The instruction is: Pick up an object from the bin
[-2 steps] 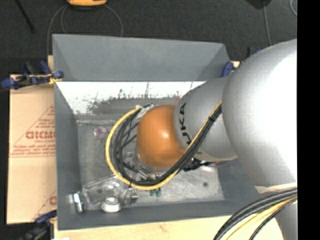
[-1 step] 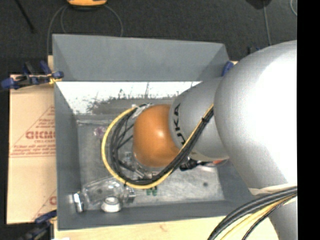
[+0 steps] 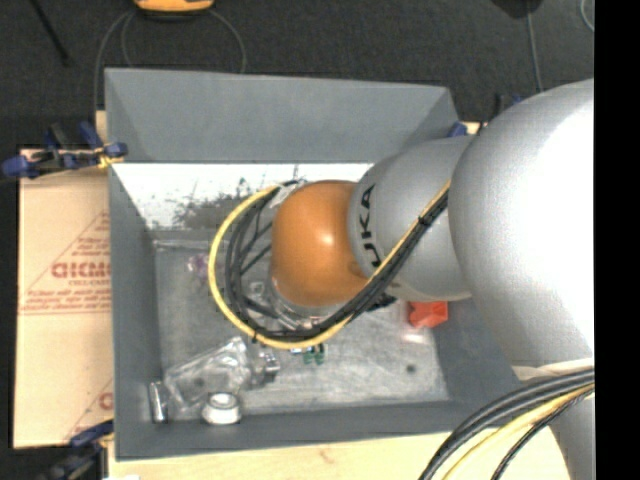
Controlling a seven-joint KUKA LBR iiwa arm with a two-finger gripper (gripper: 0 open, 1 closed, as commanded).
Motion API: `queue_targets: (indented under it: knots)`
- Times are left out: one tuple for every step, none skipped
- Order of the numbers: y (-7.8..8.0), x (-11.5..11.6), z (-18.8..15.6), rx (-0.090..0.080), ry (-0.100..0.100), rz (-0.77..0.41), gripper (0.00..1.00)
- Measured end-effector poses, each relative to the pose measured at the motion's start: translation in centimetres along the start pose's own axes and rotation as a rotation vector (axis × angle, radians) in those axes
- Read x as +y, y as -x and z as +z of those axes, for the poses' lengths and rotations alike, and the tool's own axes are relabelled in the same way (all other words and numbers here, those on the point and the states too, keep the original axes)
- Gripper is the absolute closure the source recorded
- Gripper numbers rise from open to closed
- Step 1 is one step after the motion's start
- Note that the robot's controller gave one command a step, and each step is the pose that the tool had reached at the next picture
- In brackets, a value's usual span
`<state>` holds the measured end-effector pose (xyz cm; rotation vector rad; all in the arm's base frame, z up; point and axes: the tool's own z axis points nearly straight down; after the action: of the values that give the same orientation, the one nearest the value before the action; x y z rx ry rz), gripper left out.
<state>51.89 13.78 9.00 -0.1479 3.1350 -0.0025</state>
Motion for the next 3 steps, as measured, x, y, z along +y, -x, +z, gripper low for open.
queue_targets:
  knots:
    - [-0.1, 0.0, 0.1, 0.002, 0.0, 0.006, 1.0]
    - [1.8, -1.2, 1.2, 0.015, 0.01, 0.009, 1.0]
    - [2.4, -1.5, 1.3, -0.022, 0.009, 0.014, 0.0]
